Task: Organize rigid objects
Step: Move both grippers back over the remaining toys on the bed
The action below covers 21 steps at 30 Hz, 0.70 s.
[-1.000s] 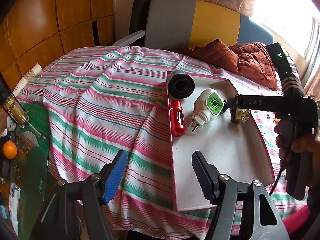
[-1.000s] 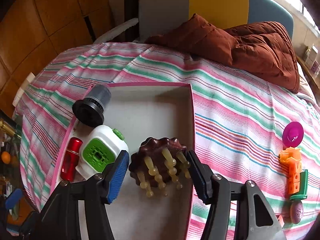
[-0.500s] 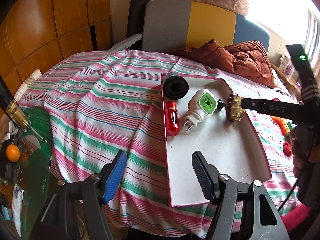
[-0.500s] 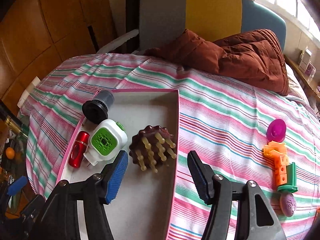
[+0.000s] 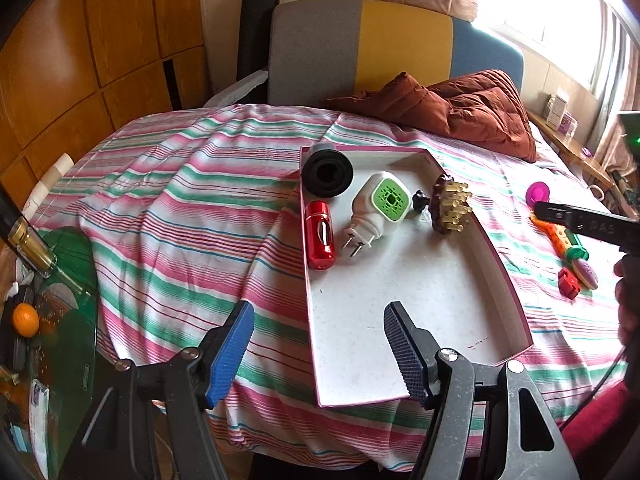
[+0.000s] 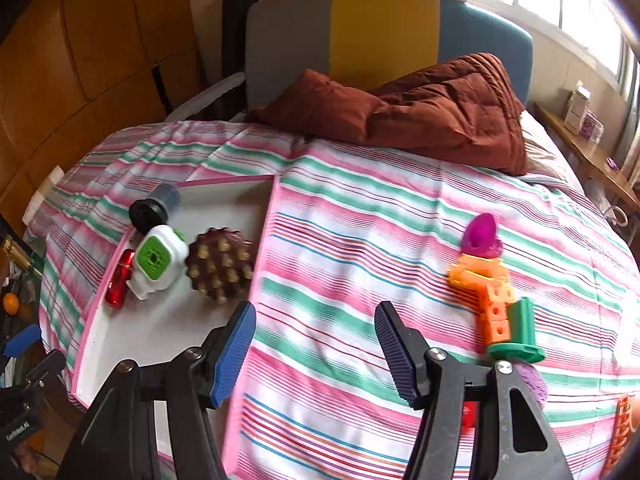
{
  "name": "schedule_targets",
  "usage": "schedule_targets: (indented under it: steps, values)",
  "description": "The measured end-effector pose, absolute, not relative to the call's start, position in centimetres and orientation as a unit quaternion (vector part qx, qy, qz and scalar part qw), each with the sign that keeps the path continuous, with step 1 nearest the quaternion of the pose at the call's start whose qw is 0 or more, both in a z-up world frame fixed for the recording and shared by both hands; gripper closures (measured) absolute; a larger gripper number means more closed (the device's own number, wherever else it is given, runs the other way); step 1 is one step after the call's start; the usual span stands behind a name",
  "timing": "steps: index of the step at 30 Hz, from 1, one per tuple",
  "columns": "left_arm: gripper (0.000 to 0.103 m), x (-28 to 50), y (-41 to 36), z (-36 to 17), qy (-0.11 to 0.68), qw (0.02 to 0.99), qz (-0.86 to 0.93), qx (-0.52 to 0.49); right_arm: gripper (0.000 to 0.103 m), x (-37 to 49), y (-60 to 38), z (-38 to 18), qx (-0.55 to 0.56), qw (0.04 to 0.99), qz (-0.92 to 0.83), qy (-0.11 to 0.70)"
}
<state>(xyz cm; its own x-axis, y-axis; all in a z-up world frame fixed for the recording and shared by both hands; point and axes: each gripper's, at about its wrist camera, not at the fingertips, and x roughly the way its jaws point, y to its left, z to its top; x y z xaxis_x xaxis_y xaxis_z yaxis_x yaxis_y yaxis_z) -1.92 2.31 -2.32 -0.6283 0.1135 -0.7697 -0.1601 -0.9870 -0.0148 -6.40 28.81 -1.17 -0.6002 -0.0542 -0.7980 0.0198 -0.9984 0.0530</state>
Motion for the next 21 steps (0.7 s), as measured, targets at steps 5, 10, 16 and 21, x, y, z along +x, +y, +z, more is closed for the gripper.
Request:
schedule_targets:
  steps: [5, 10, 16, 21]
  values:
    - [0.035, -2.1, 2.9, -2.4, 0.027, 0.080, 0.899, -0.430, 0.041, -5.6, 33.8, -0.9, 0.443, -0.024, -0.895, -0.041]
    - [0.035, -2.1, 3.7, -2.4, 0.039, 0.083, 0.898, -0.431, 0.040, -5.2, 39.1, -1.3, 0.436, -0.080, -0.894, -0.063]
    - [0.033, -2.2, 5.0, -2.3, 0.053, 0.092, 0.896, -0.432, 0.041, -4.0, 45.4, -2.5, 0.423, -0.150, -0.885, -0.125]
    - [0.033, -2.5, 7.1, -2.1, 0.065, 0.114, 0.893, -0.431, 0.040, -3.0, 49.1, -3.1, 0.418, -0.190, -0.860, -0.222]
